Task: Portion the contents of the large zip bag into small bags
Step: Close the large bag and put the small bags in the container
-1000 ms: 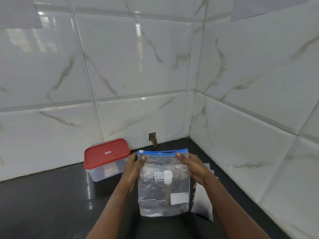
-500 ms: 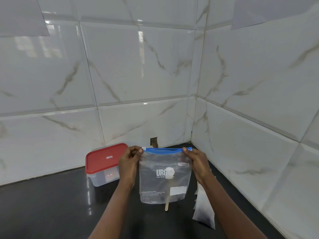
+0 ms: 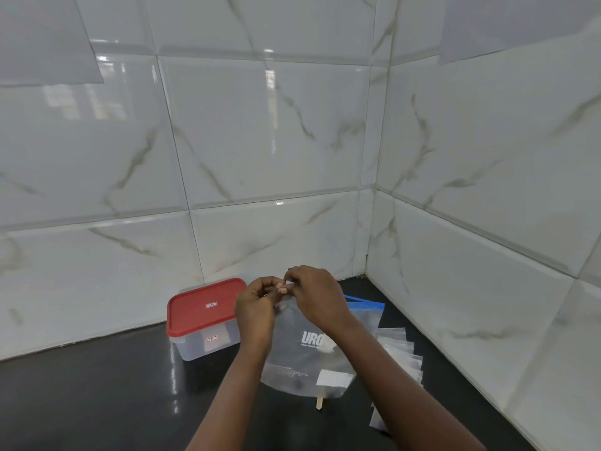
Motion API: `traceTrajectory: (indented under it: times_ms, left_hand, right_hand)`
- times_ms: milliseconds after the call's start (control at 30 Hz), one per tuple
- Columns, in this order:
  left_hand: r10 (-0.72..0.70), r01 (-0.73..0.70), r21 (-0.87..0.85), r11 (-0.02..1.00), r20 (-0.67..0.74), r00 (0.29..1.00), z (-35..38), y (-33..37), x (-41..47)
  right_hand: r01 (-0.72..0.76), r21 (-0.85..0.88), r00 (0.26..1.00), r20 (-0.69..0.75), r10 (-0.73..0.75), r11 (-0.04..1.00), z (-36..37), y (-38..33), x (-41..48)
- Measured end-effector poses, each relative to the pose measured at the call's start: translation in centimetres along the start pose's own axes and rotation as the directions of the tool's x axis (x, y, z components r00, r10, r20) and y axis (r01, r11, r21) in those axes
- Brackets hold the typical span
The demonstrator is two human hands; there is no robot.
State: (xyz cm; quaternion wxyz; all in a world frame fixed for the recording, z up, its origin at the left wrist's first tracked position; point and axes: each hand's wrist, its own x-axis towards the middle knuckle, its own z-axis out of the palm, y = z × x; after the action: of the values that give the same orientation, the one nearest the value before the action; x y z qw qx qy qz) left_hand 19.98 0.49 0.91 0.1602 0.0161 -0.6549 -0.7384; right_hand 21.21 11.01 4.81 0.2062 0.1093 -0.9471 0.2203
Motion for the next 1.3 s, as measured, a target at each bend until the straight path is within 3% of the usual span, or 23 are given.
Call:
traceTrajectory:
  times_ms: [67,233,333,633,733,800,833,900,933,1033,1167,1300]
  left_hand:
    - [0.012,-0.012,0.034,0.999,0.001,1.000,-0.1,0.2,0.2]
    - [0.268,-0.257,0.354,0.899,0.016,0.963,0.6,1.1,-0.4]
    - [0.310,-0.277,0.366,0.889,-0.033,0.950,0.9,1.5,0.0]
    - [0.245,-0.188,0.312,0.931,-0.158,0.957,-0.6,1.3,2.4]
    - [0.225,-0.183,0.273,0.944,-0.130,0.966,-0.4,0.9,2.8]
    - [0.196,-0.168,0.205,0.964,-0.126,0.973,-0.1,0.7,3.0]
    - [0.177,-0.156,0.158,0.975,-0.129,0.976,0.0,0.6,3.1]
    - [0.136,-0.131,0.050,0.990,-0.119,0.984,0.1,0.4,3.7]
    - [0.124,-0.123,0.010,0.992,-0.104,0.987,0.2,0.3,4.2]
    - [0.113,-0.116,-0.033,0.993,-0.072,0.991,0.7,-0.1,5.6]
    - [0.092,-0.096,-0.052,0.994,-0.084,0.992,1.8,-1.1,8.2]
    - [0.079,-0.077,0.027,0.997,-0.095,0.992,2.4,-2.8,11.7]
  right_hand:
    - [0.007,-0.076,1.000,-0.017,-0.008,0.997,-0.2,-0.2,0.2]
    - [0.044,-0.141,0.997,-0.058,-0.052,0.989,-0.6,-0.5,0.1]
    - [0.028,-0.151,0.998,-0.058,-0.037,0.988,-1.8,0.2,0.3]
    - [-0.152,-0.232,0.988,-0.017,0.152,0.961,-3.3,7.0,-1.2]
    - [-0.230,-0.113,0.973,-0.036,0.228,0.967,-2.9,8.6,-1.2]
    - [-0.284,0.159,0.955,-0.040,0.294,0.945,-2.1,9.4,-0.9]
    - [-0.311,0.339,0.941,-0.021,0.338,0.888,-1.7,9.7,-0.8]
    - [-0.369,0.674,0.912,0.128,0.390,0.640,-0.9,10.3,-1.0]
    - [-0.401,0.741,0.903,0.219,0.370,0.539,0.0,10.9,-1.3]
    - [-0.492,0.692,0.870,0.382,0.311,0.527,3.1,11.9,-1.9]
    - [-0.549,0.671,0.818,0.308,0.486,0.498,5.9,12.7,0.1]
    - [-0.537,0.649,0.823,0.260,0.506,0.540,6.8,14.6,3.8]
